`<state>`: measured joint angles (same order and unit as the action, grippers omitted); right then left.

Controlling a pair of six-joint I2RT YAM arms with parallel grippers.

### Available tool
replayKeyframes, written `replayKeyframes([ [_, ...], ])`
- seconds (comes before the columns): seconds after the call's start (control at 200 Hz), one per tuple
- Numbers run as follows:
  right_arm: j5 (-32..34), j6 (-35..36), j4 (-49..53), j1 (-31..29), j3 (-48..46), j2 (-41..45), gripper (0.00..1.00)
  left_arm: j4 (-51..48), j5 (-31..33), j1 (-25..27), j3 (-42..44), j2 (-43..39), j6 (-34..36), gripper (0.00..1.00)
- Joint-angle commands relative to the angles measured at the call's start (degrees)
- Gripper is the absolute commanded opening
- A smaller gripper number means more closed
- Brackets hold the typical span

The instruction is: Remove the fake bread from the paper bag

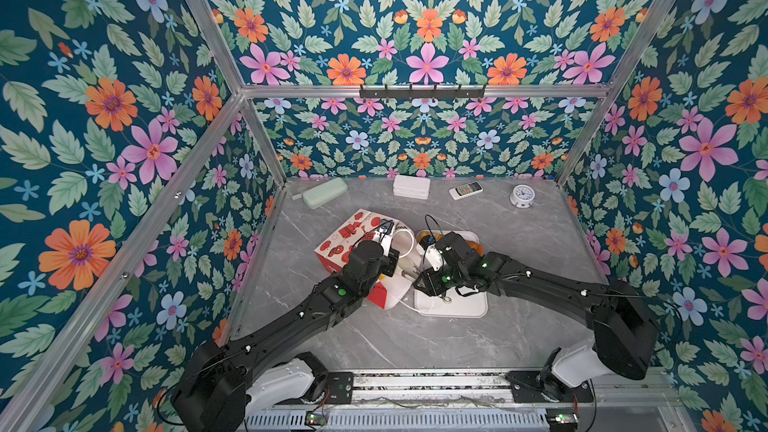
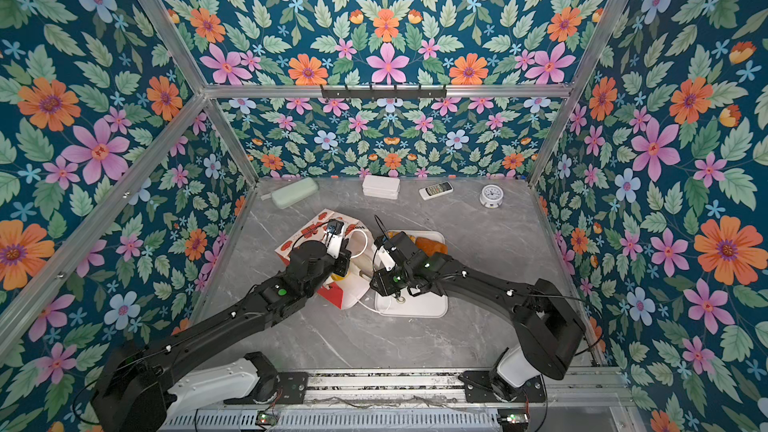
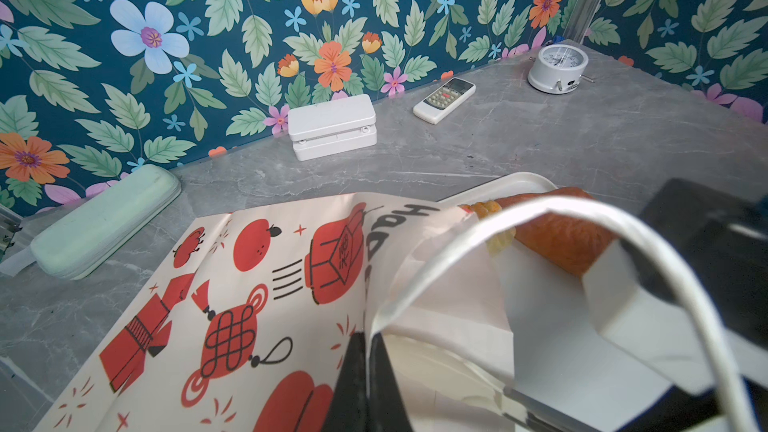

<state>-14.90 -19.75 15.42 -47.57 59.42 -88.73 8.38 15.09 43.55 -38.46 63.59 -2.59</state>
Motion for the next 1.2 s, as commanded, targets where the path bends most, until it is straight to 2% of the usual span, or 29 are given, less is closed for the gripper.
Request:
replayKeyframes([
  [0.0, -1.03, -0.03, -2.66, -0.06, 1.18, -1.32, 0.52, 2.49, -0.1, -0.04, 0.21, 0.01, -0.27, 0.01],
  [0.365, -2.68, -0.03, -1.72, -0.02, 2.71, -4.33, 0.55, 3.66, -1.09, -0.02, 0.29, 1.49, -0.4, 0.01],
  [0.75, -4.17, 1.28, 1.66, -0.07, 5.77, -10.13, 0.54, 3.92, -1.38, -0.04, -0.5, 2.34, -0.31, 0.01],
  [1.195, -4.26, 1.69, 2.03, -0.07, 5.45, -9.5, 0.34, 4.09, -1.26, -0.04, -0.05, 1.87, -0.22, 0.01],
])
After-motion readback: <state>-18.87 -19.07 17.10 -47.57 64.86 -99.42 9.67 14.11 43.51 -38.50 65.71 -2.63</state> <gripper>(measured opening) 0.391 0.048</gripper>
